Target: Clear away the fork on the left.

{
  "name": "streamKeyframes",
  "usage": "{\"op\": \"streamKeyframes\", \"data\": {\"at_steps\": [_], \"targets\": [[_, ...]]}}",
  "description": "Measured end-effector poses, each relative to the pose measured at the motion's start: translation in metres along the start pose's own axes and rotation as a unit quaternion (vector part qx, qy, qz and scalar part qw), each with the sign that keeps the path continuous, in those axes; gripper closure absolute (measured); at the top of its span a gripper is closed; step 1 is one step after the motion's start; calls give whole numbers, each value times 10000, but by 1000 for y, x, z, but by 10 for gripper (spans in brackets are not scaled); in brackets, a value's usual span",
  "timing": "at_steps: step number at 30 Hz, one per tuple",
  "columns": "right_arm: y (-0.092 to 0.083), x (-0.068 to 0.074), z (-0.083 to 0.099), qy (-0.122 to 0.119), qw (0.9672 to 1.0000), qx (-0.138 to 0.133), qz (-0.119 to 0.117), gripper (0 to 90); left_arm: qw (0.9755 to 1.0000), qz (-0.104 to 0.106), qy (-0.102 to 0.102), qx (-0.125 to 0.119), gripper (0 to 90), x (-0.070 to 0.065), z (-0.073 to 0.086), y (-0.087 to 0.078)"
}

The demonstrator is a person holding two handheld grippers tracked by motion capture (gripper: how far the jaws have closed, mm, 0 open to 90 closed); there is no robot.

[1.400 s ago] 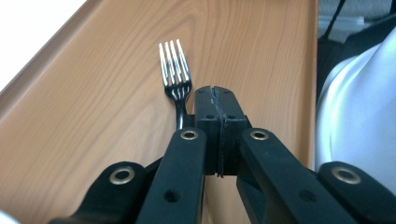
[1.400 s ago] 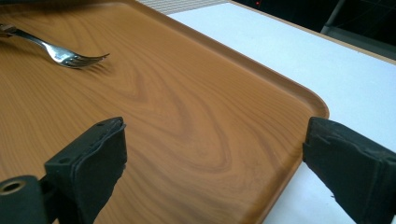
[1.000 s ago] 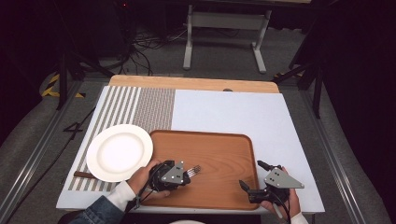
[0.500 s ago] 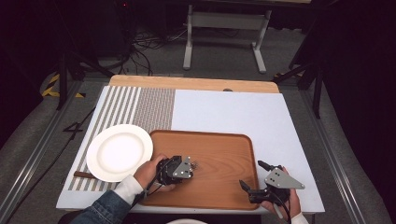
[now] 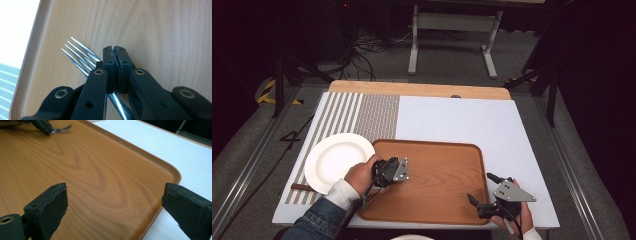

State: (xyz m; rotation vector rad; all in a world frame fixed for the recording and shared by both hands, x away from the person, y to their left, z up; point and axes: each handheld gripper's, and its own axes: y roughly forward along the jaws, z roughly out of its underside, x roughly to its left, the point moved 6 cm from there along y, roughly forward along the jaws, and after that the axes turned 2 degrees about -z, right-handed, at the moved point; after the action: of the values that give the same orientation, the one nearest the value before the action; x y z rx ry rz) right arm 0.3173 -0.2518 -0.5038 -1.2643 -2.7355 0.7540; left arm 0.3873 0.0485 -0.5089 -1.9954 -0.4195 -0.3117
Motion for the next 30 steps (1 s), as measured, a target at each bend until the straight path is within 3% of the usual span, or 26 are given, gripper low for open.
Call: {"op": "streamKeyframes", "data": {"at_steps": [3,7,23,26,27,30], "targets": [[1,2,0,-30,10000,19,-27,73,9999,-30,-70,71,881,5,7,-2],[2,1,1,-9,10000,49,-50,72,9993,30,-364,14,868,8,15,-4],[2,-2,1,-12,10000,23,5,74,9971,-229,-684,241,845,22,43,-14],[1,-3,0,24,10000,-15,38,73,9964,-227,-785,220,842,21,48,-16],[1,-4,0,29,10000,-14,33,74,9960,-148,-882,69,838,19,51,-19],[2,-3,1,9,10000,-1,19,74,9959,-186,-879,43,832,17,51,-20]]}}
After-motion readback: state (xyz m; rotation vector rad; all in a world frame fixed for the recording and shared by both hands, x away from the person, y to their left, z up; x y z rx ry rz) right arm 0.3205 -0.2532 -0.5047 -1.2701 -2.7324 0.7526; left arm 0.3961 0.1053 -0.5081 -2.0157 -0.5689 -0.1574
